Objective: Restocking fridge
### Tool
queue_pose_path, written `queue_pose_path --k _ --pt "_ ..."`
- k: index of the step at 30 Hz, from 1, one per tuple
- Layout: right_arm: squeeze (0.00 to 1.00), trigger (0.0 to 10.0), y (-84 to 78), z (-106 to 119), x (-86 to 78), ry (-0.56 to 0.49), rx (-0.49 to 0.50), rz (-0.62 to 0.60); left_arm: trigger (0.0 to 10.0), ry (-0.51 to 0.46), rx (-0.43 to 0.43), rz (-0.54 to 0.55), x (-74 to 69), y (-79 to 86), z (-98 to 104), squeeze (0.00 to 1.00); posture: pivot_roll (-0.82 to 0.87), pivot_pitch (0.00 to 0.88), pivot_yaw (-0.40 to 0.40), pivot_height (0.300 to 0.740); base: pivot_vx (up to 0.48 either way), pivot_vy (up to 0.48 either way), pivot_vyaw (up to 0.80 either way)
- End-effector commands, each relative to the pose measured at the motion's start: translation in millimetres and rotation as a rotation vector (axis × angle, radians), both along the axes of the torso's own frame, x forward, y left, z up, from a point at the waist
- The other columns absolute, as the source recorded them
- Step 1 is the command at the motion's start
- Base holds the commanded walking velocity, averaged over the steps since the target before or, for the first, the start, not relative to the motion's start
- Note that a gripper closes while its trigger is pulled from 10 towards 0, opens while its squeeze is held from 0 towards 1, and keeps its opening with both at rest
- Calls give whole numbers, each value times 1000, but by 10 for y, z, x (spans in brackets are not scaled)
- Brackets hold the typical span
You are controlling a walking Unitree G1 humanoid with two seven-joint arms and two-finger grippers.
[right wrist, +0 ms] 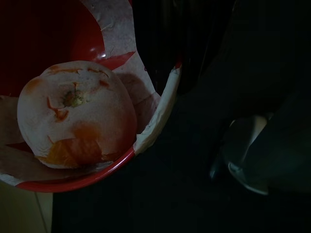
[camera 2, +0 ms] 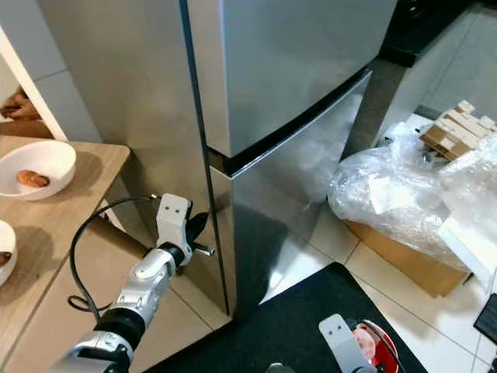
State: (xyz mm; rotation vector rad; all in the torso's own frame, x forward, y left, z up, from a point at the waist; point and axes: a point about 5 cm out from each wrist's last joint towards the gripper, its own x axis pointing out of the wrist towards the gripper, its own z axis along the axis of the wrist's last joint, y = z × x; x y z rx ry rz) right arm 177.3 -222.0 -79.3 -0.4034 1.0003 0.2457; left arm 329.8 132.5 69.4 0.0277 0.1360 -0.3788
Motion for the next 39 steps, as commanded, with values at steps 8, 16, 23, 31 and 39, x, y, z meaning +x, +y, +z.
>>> queue_pose_path --k 8,16,23,31,39 --pt "0 10000 -1 -6 -13 12 8 -2 10000 104 270 -60 -186 339 -279 0 -174 122 -41 700 0 0 0" --pt "0 10000 25 -31 -55 31 19 8 10000 244 330 33 -441 811 -498 0 -163 122 -46 700 0 0 0" --pt "0 10000 31 -16 -18 19 17 6 10000 98 171 -139 -463 385 -375 0 -166 125 -44 700 0 0 0" --pt "0 10000 17 -25 -49 21 17 -1 10000 37 130 -127 -391 221 -281 0 -176 125 -36 700 0 0 0" --pt "0 10000 -11 -36 -87 29 12 -8 10000 -5 169 -41 -285 285 -173 0 -177 127 -35 700 0 0 0"
